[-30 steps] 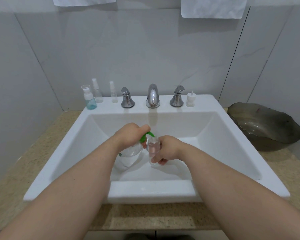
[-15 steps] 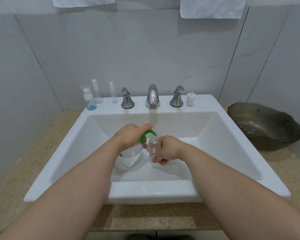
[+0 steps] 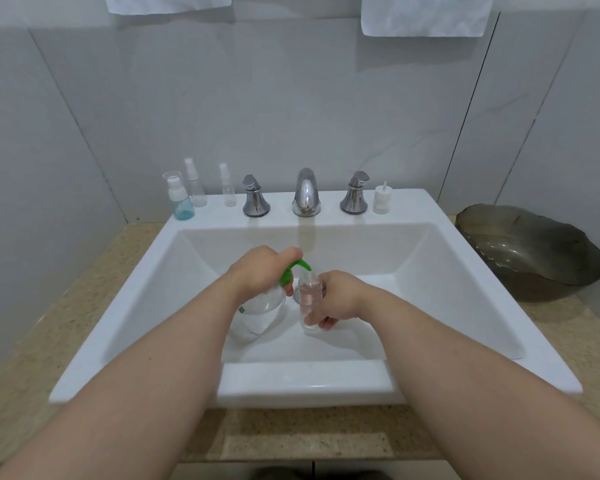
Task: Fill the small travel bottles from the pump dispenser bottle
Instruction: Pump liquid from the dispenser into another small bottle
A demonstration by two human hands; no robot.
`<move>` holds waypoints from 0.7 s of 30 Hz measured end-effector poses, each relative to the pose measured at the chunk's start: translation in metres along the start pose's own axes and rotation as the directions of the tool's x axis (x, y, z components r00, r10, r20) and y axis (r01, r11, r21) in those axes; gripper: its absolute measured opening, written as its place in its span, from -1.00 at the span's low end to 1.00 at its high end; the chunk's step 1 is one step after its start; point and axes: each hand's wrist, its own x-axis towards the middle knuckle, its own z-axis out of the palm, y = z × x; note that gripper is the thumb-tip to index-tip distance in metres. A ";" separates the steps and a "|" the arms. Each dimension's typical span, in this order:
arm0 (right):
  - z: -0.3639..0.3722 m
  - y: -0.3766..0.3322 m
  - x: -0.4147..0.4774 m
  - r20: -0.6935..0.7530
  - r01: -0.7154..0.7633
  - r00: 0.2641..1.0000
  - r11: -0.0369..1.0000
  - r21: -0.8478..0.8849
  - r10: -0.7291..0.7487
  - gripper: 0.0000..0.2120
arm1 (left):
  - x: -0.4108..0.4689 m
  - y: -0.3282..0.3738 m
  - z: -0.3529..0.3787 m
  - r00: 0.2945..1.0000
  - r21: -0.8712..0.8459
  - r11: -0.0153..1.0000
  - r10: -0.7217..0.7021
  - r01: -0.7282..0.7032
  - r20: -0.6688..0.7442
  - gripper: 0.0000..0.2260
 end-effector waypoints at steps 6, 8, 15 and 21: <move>0.000 0.000 0.000 0.000 0.008 1.000 1.000 -0.004 -0.008 -0.67 | -0.001 -0.001 -0.001 1.000 0.013 1.000 0.007 -0.007 0.001 -0.35; 0.000 -0.001 0.000 0.000 0.006 1.000 1.000 -0.004 -0.006 -0.66 | -0.001 -0.001 0.000 1.000 0.011 1.000 0.009 -0.009 -0.002 -0.36; 0.000 0.000 -0.001 0.002 -0.002 1.000 1.000 0.001 0.002 -0.64 | 0.000 -0.001 0.000 1.000 0.012 1.000 0.011 -0.011 0.008 -0.39; 0.000 0.000 0.001 0.007 -0.004 1.000 1.000 0.003 0.004 -0.63 | 0.000 0.002 0.001 1.000 0.019 1.000 0.019 -0.019 0.012 -0.40</move>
